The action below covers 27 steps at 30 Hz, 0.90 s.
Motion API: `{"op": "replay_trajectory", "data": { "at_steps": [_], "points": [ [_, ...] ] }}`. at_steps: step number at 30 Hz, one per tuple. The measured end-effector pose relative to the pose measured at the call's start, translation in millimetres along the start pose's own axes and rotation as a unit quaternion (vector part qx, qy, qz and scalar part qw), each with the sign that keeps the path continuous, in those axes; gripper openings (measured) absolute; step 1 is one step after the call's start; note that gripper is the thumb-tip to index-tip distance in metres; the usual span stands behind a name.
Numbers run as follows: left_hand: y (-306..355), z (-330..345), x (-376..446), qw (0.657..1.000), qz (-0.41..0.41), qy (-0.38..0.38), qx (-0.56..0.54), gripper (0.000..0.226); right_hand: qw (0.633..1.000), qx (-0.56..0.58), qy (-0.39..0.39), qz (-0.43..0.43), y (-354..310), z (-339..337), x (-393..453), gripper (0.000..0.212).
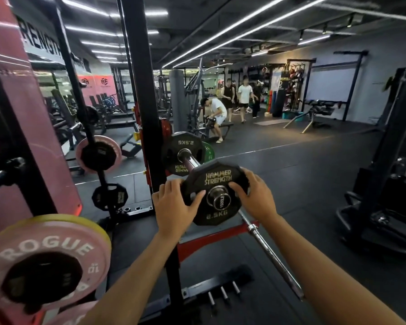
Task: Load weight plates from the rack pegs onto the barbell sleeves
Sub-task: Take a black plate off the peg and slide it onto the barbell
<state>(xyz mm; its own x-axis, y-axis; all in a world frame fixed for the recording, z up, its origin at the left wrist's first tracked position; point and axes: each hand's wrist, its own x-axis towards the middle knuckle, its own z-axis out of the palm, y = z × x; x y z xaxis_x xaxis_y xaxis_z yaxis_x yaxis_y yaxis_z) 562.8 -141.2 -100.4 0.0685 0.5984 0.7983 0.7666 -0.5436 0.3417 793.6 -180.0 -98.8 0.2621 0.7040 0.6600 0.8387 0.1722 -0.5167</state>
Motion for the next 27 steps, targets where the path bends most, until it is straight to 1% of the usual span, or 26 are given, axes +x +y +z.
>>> {"op": "replay_trajectory", "data": {
  "at_steps": [2,8,13,18,23,27],
  "points": [
    [-2.6,3.1,1.4,1.000,0.005,0.007,-0.008,0.057,1.000,-0.003,0.001,-0.009,4.0,3.2,4.9,0.062],
    [-14.8,15.8,16.6,0.998,-0.055,0.005,-0.027,0.067,1.000,0.006,-0.007,-0.007,6.8,19.5,23.6,0.061],
    [-34.5,37.2,27.1,0.997,-0.081,-0.003,-0.014,0.071,1.000,0.004,-0.016,-0.003,9.7,40.2,49.1,0.061],
    [-55.9,64.1,42.2,0.995,-0.103,0.002,-0.014,0.066,0.999,0.009,-0.026,-0.029,12.6,65.9,81.6,0.061],
    [-68.9,92.3,61.6,0.990,-0.131,0.001,-0.056,0.059,0.999,0.006,-0.031,-0.040,19.9,93.8,115.8,0.056],
    [-87.8,113.3,86.6,0.988,-0.145,0.007,-0.060,0.061,0.998,-0.007,-0.040,-0.044,26.5,118.6,145.1,0.053]
  ]
}}
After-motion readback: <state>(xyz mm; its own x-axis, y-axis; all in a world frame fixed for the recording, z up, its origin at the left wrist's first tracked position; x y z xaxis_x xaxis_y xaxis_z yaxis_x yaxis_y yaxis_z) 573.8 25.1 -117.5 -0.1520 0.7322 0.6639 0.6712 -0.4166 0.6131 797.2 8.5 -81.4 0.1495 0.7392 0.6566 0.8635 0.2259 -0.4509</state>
